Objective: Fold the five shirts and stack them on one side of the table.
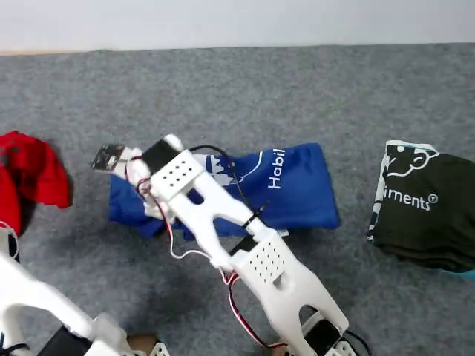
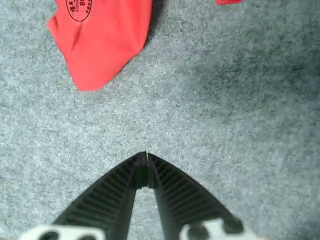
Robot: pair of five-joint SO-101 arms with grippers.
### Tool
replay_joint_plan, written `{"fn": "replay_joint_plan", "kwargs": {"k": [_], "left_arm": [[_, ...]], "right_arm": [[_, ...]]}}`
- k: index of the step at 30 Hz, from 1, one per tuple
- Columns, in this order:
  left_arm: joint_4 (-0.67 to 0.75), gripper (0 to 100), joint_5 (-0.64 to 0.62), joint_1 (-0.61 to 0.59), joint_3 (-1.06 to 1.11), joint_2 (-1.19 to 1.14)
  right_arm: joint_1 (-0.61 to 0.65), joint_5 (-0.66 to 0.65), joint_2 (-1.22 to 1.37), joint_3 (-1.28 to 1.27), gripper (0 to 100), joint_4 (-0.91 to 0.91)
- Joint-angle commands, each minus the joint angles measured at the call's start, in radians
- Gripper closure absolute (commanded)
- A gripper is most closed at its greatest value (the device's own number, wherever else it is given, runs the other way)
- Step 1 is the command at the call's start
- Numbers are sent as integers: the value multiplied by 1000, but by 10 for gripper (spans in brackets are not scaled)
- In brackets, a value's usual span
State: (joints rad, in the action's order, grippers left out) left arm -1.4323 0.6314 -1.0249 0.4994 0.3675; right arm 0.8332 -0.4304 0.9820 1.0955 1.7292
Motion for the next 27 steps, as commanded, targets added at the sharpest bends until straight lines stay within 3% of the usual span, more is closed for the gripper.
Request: {"fn": "replay_joint_plan", "kwargs": {"k": [1, 9, 22, 27], "left_arm": [[20, 994, 8, 9, -4, 35], [20, 994, 8, 11, -4, 35], [21, 994, 3, 95, 56, 41], [21, 994, 2, 97, 51, 44]], "right_arm": [[-45, 6, 21, 117, 983, -15], [-119, 9, 116, 230, 825, -10], [-265, 5, 148, 272, 820, -64], [-275, 8, 108, 273, 821, 27]]}}
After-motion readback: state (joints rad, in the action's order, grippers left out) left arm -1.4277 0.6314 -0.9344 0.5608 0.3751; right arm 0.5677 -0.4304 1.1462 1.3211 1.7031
